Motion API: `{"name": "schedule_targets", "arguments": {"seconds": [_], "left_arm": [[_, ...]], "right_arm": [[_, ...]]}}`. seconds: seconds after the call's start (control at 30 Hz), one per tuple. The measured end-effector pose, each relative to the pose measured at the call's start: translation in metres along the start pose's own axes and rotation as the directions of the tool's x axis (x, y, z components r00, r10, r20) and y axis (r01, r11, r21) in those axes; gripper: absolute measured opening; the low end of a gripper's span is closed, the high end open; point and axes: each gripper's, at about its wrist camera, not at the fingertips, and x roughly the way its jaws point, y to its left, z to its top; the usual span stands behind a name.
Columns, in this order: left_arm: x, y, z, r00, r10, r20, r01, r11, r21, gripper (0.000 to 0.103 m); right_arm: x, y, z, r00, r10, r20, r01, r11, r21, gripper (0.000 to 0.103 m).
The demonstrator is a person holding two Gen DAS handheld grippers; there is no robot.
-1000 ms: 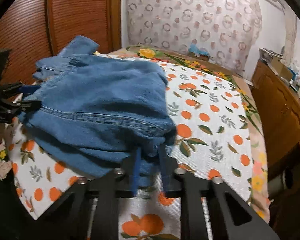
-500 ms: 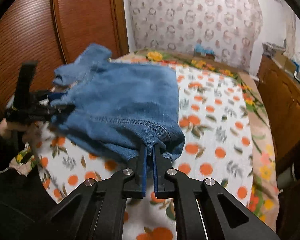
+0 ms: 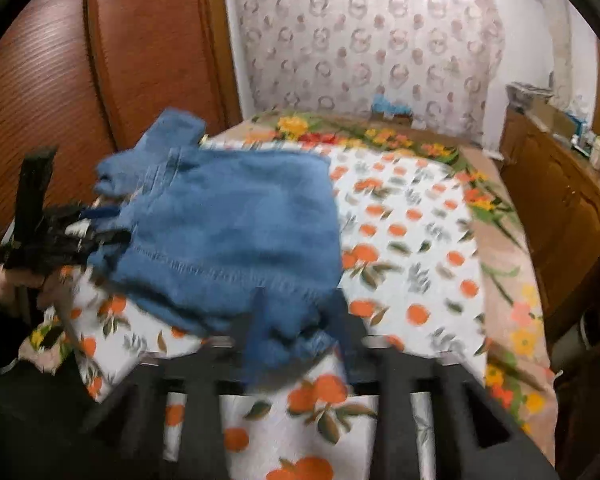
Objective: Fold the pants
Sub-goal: 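Grip the jeans hem with the right tool and straighten the folded stack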
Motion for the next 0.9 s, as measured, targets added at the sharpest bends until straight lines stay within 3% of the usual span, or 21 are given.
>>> {"name": "schedule_targets", "arguments": {"seconds": [0.03, 0.13, 0.53, 0.9], "left_arm": [[-0.001, -0.001, 0.002, 1.000, -0.003, 0.006, 0.003, 1.000, 0.001, 0.080], [-0.003, -0.005, 0.008, 1.000, -0.009, 0.026, 0.009, 1.000, 0.000, 0.080], [0.009, -0.016, 0.016, 0.998, -0.056, 0.004, 0.056, 0.998, 0.013, 0.089], [0.021, -0.020, 0.011, 0.999, -0.023, -0.033, 0.024, 0.999, 0.028, 0.089]], "right_arm": [[0.000, -0.002, 0.003, 1.000, -0.005, 0.015, 0.005, 1.000, 0.010, 0.068], [0.008, -0.003, 0.010, 1.000, -0.003, 0.028, 0.002, 1.000, 0.021, 0.068], [0.086, -0.012, 0.030, 0.997, 0.046, -0.062, -0.041, 0.996, 0.085, 0.068], [0.115, -0.017, 0.025, 0.989, 0.061, -0.134, -0.049, 0.995, 0.093, 0.068]]}}
